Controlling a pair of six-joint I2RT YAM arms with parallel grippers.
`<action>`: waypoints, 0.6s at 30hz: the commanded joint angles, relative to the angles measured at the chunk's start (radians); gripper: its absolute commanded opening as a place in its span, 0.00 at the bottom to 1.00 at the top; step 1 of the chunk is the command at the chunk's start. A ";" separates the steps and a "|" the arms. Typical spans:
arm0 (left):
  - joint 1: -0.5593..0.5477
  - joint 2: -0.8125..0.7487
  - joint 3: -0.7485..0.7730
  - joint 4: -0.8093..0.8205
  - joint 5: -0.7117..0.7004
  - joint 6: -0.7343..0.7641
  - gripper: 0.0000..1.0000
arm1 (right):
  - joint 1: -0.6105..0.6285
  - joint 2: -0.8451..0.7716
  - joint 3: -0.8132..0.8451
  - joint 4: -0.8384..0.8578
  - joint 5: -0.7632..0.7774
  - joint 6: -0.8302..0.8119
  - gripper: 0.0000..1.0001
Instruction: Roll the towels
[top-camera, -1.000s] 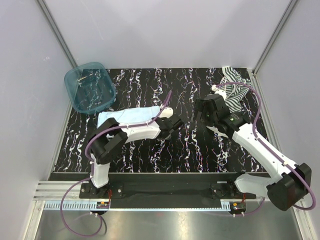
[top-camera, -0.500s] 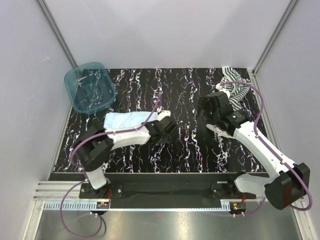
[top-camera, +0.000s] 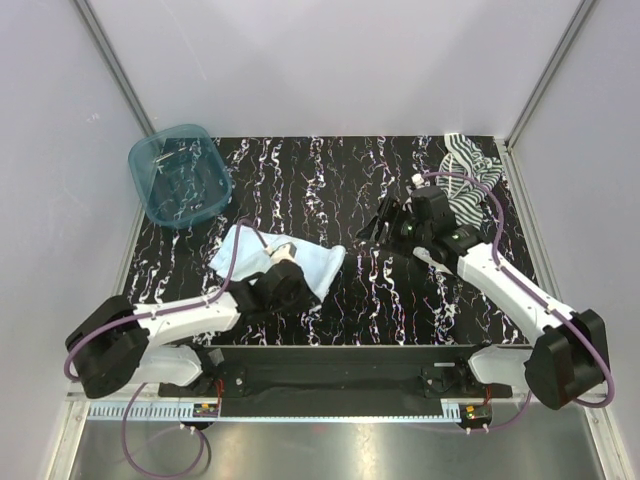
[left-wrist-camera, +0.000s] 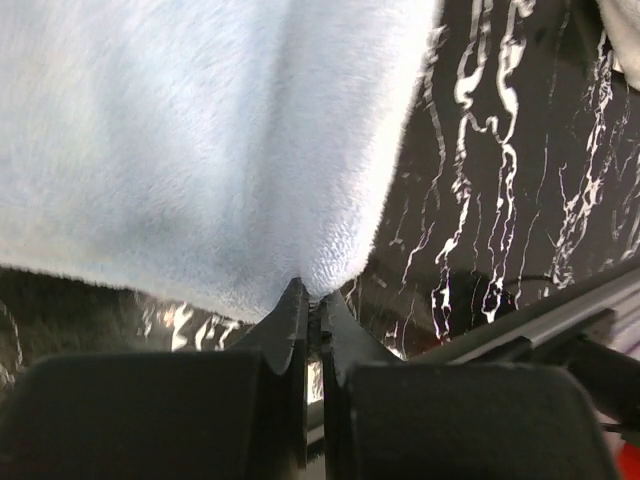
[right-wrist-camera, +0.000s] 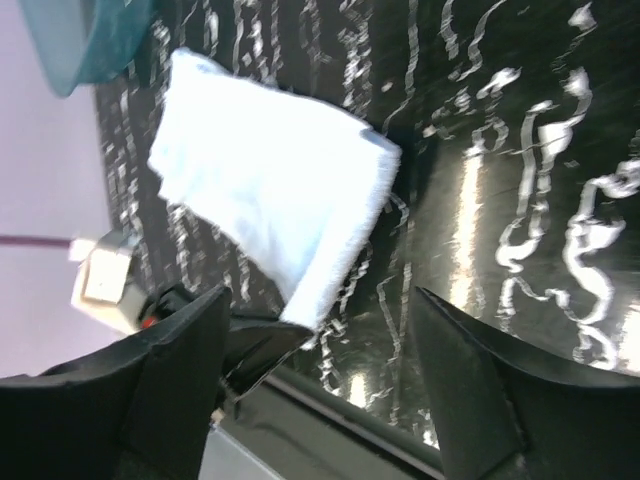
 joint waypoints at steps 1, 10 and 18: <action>0.033 -0.062 -0.066 0.135 0.065 -0.158 0.00 | 0.007 0.020 -0.026 0.174 -0.142 0.070 0.77; 0.214 -0.090 -0.139 0.046 0.206 -0.255 0.00 | 0.080 0.095 -0.095 0.465 -0.258 0.144 0.67; 0.266 -0.053 -0.130 -0.025 0.240 -0.224 0.00 | 0.125 0.264 -0.154 0.741 -0.327 0.216 0.22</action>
